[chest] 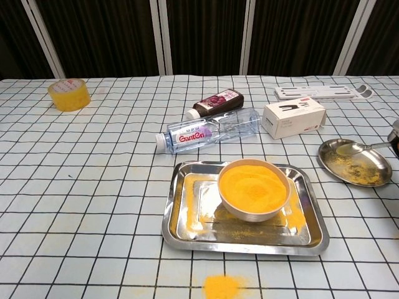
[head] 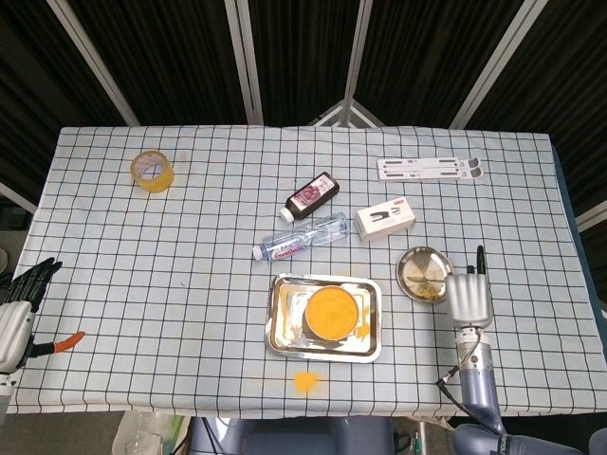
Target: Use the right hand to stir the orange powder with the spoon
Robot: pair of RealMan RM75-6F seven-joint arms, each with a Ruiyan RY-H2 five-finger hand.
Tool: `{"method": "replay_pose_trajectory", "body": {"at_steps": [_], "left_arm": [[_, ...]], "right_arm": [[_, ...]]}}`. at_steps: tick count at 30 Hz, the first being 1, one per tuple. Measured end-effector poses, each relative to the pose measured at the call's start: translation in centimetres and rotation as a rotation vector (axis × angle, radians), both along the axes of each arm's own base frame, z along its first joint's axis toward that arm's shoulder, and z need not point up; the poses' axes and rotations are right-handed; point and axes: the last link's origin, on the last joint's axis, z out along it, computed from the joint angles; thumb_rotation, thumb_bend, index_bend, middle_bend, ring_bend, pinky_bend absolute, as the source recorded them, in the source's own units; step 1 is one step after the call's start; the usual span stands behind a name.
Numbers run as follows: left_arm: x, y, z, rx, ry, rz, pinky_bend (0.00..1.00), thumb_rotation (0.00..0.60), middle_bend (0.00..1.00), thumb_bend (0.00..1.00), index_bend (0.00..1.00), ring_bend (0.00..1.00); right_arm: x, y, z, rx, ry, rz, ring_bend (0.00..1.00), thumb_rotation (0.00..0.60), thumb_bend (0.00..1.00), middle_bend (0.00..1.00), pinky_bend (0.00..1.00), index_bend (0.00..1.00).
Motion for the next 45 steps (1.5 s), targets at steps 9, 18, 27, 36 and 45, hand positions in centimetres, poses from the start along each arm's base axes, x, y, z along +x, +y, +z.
{"method": "replay_pose_trajectory", "body": {"at_steps": [9,18,27,36,45], "left_arm": [[0.0,0.0,-0.2,-0.009,0.001,0.000,0.00,0.600,0.00,0.00,0.00,0.00],[0.0,0.0,-0.2,-0.009,0.003,0.000,0.00,0.600,0.00,0.01,0.00,0.00],[0.0,0.0,-0.2,-0.010,0.003,0.001,0.00,0.600,0.00,0.00,0.00,0.00],[0.0,0.0,-0.1,-0.010,0.004,0.002,0.00,0.600,0.00,0.01,0.00,0.00],[-0.1,-0.1,0.0,-0.006,0.014,-0.002,0.00,0.600,0.00,0.00,0.00,0.00]], "right_arm": [[-1.0,-0.5,-1.0,-0.019,-0.007,-0.043,0.33,0.600,0.82,0.62,0.00,0.61],[-1.4,-0.5,-1.6,-0.032,0.004,-0.094,0.18,0.600,0.61,0.38,0.00,0.32],[-0.9,-0.4,-1.8,-0.038,-0.013,-0.098,0.07,0.600,0.53,0.22,0.00,0.04],[-0.4,-0.2,0.0,-0.052,-0.015,-0.093,0.00,0.600,0.44,0.09,0.00,0.00],[-0.5,1.7,3.8,-0.038,-0.049,-0.051,0.00,0.600,0.43,0.07,0.00,0.00]]}}
